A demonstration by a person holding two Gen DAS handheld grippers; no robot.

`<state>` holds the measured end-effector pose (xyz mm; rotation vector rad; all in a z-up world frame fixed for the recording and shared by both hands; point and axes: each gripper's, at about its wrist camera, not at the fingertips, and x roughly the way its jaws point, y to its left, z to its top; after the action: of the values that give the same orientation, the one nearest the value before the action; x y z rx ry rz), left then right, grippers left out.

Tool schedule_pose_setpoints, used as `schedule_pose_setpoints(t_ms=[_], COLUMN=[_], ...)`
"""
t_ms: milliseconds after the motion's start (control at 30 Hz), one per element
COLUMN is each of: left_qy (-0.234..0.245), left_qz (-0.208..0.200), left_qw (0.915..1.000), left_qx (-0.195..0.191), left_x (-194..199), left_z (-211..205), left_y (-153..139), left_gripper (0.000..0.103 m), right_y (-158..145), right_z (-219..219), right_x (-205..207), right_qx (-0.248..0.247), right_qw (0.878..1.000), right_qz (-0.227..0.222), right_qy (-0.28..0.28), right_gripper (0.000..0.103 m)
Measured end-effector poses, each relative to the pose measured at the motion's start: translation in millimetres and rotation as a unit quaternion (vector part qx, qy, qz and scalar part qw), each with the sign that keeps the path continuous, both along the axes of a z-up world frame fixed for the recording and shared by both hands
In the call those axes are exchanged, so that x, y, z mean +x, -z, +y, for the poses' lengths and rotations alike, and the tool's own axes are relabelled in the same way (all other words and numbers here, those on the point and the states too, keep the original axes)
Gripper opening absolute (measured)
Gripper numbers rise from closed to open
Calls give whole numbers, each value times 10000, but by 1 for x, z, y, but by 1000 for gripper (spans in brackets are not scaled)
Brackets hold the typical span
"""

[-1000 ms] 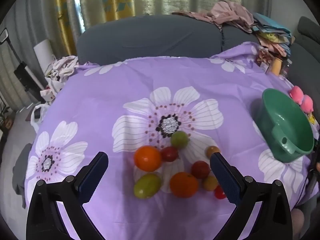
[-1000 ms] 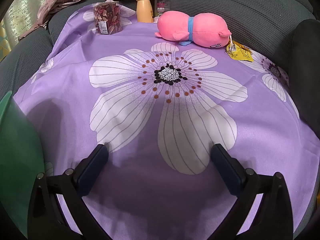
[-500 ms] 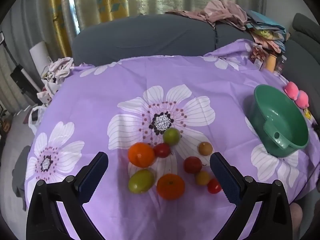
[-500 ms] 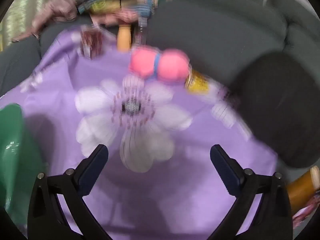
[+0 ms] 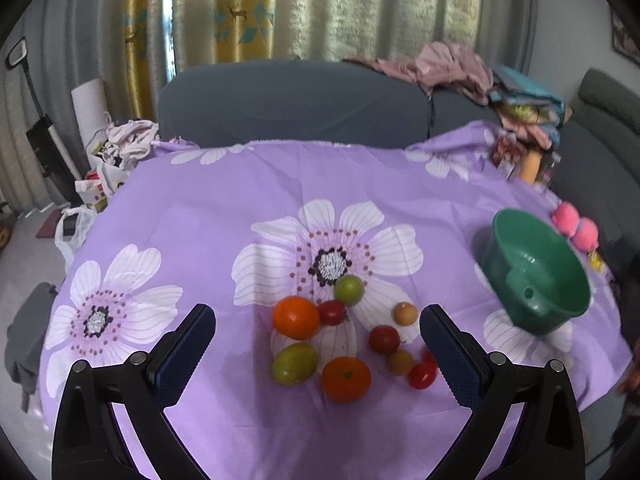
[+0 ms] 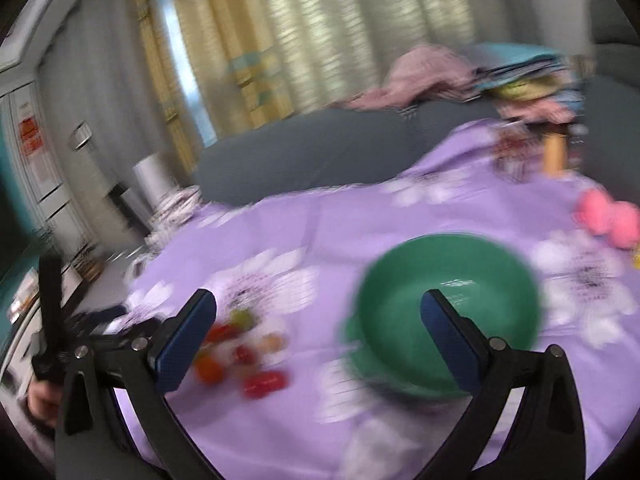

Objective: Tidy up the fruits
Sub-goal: 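Move both tools toward the fruit cluster on the tablecloth, then close the left gripper around the orange at the cluster's edge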

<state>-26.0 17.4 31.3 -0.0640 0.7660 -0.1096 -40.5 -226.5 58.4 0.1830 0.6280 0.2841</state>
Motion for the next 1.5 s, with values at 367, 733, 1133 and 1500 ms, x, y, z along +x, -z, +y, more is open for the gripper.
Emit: schedule_pose_setpoints(t_ms=[367,733,1133,1500], left_qy=[-12,48,227,655], left_qz=[395,639,826,1119], left_qw=[9990,9979,9960,9899], left_qx=[-195,12,-240,-577], left_x=[-5,-7,-4,-11], left_z=[19,20,25,32], left_y=[25,34,42,56], left_gripper=[102,102,102,102], right_y=[40,60,75,90], right_z=[63,86,96,115], right_x=[10,12,16,13], right_qx=[-509,-491,-502,-461], right_qw=[9929,9896,9859,9804], right_qz=[962,1217,1458,1579], right_qy=[-488,-596,-653,-1081], right_gripper=[103,102,102,94])
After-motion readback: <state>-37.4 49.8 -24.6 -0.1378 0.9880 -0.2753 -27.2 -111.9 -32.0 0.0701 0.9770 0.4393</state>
